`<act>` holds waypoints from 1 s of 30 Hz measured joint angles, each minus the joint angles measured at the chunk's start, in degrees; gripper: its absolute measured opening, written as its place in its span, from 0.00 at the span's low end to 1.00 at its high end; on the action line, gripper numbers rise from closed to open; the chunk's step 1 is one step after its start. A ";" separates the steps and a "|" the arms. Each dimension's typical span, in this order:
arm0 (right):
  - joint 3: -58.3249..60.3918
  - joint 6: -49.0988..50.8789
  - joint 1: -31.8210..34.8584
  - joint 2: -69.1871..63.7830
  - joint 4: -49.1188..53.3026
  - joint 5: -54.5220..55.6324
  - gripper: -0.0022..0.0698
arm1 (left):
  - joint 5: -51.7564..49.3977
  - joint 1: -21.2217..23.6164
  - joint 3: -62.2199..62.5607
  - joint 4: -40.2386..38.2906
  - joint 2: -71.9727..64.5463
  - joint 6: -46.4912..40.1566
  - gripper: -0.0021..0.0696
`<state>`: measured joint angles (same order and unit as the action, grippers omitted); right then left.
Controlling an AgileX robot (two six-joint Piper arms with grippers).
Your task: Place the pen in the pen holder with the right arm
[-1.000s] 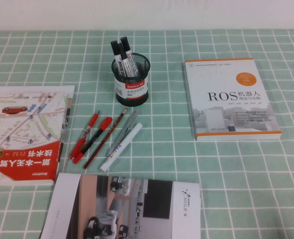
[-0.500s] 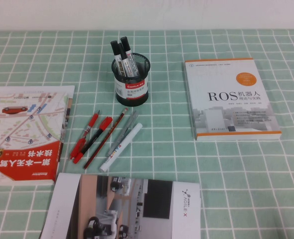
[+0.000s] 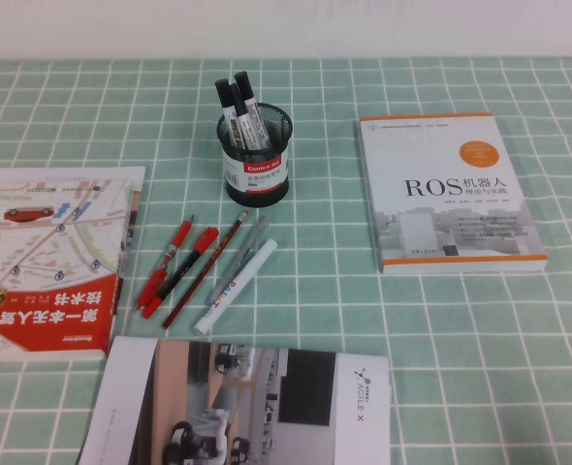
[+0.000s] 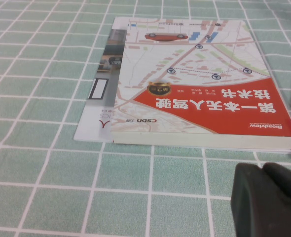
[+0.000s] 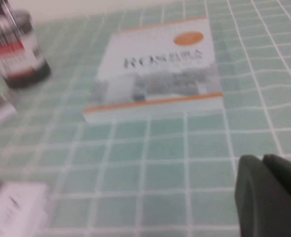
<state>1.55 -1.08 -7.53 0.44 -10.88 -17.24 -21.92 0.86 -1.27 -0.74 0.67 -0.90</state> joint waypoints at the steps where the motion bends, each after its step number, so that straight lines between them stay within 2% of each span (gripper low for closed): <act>1: 0.00 0.00 0.00 0.00 -2.15 0.75 0.00 | 0.00 0.00 0.00 0.00 0.00 0.00 0.02; 11: 0.00 0.00 0.00 0.00 -26.27 9.55 0.00 | 0.00 0.00 0.00 0.00 0.00 0.00 0.02; 22: 0.00 0.00 0.00 -0.51 -34.41 8.76 0.00 | 0.00 0.00 0.00 0.00 0.00 0.00 0.02; 30: -9.16 0.00 0.00 -14.97 -32.66 -2.16 0.00 | 0.00 0.00 0.00 0.00 0.00 0.00 0.02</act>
<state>-7.60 -1.08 -7.53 -14.53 -43.55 -19.40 -21.92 0.86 -1.27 -0.74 0.67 -0.90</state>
